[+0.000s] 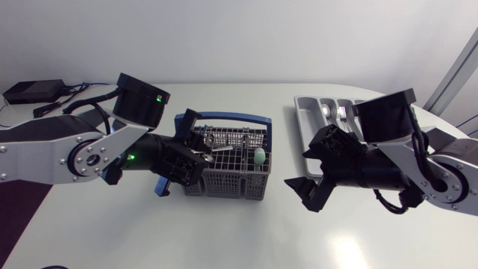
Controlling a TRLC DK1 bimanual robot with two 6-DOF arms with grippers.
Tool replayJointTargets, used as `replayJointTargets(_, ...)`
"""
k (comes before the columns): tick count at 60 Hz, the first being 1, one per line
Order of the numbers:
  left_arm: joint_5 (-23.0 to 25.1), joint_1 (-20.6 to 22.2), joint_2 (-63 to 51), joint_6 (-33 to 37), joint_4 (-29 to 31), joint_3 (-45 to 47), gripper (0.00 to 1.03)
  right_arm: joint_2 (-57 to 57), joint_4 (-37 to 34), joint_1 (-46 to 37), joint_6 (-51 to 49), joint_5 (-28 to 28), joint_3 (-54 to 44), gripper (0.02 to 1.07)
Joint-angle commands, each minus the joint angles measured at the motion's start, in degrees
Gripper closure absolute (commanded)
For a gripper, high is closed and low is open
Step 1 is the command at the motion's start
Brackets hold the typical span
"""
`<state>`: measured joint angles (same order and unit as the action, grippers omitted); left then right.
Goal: Unload the cutlery basket into the drawer organizer.
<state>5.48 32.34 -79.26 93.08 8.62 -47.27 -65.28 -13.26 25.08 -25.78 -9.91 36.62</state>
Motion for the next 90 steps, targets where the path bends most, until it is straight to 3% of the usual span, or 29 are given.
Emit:
replayJointTargets(1,-0.1,0.4,-1.0,2.5,-1.6,-0.8,0.77,-0.7,0.5,-0.5,-0.9,-0.5,-1.4,0.07)
replayJointTargets(36,0.6,0.5,-1.2,0.8,-3.8,2.4,0.92,-0.3,1.2,-1.0,-0.7,-0.8,-3.0,0.07)
replayJointTargets(68,1.8,0.5,2.2,-0.6,-3.9,3.8,0.94,1.6,1.0,-1.2,-0.7,-0.8,-4.1,0.07)
replayJointTargets(90,4.6,-0.6,9.0,-4.0,-11.7,9.3,0.94,2.2,0.2,0.1,-0.1,-0.8,-4.0,0.07)
